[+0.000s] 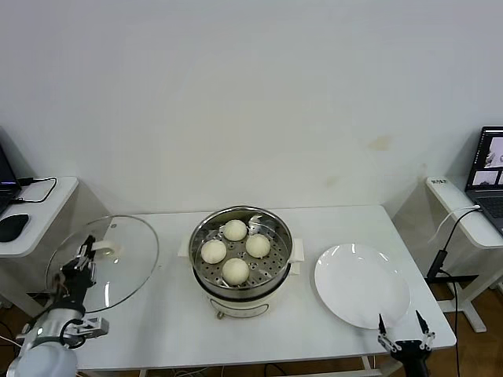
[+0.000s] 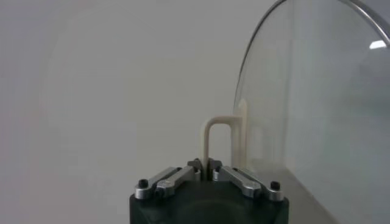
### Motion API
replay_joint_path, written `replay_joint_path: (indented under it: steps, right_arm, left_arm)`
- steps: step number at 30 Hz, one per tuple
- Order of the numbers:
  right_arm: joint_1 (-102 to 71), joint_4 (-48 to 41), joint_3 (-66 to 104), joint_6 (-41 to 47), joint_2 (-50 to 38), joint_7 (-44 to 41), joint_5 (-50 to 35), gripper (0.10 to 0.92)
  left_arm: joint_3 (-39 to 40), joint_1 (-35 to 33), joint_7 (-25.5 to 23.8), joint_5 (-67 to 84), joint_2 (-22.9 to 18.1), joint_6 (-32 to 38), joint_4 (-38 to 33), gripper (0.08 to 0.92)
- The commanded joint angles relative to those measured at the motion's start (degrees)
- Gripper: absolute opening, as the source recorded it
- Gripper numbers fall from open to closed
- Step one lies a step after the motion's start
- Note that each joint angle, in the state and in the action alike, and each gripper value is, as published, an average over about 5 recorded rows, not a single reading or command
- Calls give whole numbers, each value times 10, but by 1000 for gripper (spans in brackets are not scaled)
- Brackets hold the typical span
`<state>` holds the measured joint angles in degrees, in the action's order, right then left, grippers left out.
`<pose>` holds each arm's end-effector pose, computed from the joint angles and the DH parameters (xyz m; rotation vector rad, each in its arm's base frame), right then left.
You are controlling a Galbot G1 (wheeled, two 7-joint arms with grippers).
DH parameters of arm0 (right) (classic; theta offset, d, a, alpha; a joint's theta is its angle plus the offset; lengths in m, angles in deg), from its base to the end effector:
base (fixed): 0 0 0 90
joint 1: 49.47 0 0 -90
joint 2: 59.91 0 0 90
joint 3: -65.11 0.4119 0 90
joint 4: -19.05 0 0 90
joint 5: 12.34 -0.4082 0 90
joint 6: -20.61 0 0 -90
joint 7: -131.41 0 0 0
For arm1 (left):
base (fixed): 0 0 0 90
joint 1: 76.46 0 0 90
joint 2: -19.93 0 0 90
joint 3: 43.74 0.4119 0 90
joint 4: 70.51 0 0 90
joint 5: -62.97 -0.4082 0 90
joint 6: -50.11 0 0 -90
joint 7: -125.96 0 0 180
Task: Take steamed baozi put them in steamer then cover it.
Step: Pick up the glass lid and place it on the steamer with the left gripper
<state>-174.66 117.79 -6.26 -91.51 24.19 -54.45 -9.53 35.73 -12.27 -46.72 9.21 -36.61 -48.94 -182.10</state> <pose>0.1195 -0.1642 -0.4939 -0.1461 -3.0223 0.4622 0.2575 0.2022 -0.3246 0.2060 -2.2309 -2.1910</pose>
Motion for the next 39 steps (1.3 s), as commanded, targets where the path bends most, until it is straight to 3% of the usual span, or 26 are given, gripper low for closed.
replay_joint_path:
  steps: [1,5,16,29,39]
  right_arm:
    - [8,-5,-33,-6,3,5,38,823]
    - [8,-2,-40,-11,12,12,60,823]
    - [20,-31,-89,-27,43,42,137,823]
    - [23,-35,-97,-29,43,44,141,823]
    - [23,-38,-92,-32,40,44,140,823]
  left_arm:
    - [153,39,-55,5,42,-140,-163,136]
    - [217,88,-68,-2,40,-161,-149,136]
    - [341,194,-123,-97,-31,-219,-93,136]
    - [433,282,-207,-221,-112,-256,-30,136]
    - [458,323,-223,-235,-144,-256,21,136]
